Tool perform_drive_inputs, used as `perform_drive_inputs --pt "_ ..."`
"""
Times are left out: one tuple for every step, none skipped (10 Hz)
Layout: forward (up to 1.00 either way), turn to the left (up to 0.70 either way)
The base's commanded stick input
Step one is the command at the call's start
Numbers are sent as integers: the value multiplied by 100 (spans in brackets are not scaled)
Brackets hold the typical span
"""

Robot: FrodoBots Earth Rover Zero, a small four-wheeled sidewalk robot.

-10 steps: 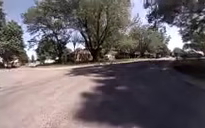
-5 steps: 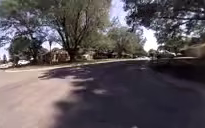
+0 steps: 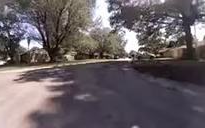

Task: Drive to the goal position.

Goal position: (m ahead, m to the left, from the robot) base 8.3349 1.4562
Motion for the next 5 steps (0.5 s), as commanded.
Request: perform_drive_inputs --pt "50 0" --pt "50 0" --pt "50 0" --pt "50 0" --pt "50 0"
